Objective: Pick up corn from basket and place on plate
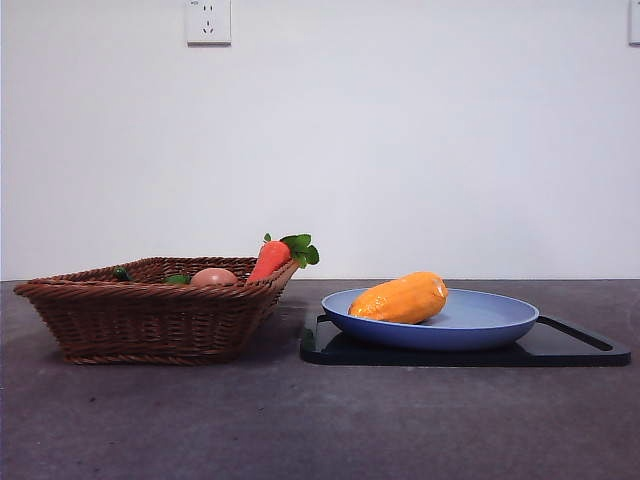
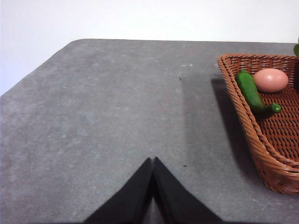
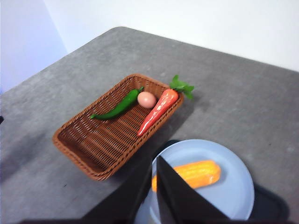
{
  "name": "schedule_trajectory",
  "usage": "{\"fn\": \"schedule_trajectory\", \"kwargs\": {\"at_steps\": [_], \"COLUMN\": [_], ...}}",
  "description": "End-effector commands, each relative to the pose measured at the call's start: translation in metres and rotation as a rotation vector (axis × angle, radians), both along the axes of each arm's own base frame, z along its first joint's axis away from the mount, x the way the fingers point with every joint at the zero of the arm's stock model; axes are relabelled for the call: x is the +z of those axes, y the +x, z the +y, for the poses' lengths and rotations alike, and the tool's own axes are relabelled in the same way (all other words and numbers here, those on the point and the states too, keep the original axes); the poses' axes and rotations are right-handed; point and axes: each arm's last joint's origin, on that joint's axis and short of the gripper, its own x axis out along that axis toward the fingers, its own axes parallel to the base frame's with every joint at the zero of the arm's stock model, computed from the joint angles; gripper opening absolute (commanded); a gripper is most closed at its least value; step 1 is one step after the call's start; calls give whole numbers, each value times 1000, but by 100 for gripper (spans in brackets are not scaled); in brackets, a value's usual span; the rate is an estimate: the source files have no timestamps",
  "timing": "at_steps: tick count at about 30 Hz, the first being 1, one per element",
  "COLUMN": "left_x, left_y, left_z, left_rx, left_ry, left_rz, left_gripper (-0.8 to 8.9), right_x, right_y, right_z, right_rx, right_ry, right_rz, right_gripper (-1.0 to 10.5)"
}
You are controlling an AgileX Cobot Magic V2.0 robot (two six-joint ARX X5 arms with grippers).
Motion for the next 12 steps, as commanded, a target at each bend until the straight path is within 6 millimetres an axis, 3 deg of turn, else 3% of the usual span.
{"fn": "schedule_trajectory", "kwargs": {"at_steps": [1,7,12], "left_x": [-9,-9,-9], "left_y": [1,1,1], "left_z": [0,0,0], "left_rx": [-2,-2,-2], "left_ry": [-9,-9,-9], "left_rz": [37,37,37], "left_gripper": [4,4,4], "right_x": [8,4,-33], "right_y": [1,-8,-24], "right_z": [-5,-25,-45], "right_rx": [-59,-234,-363], "right_ry": [-43,-52,-1], "right_rz": [-87,-231,-338], "right_gripper": [2,2,2]}}
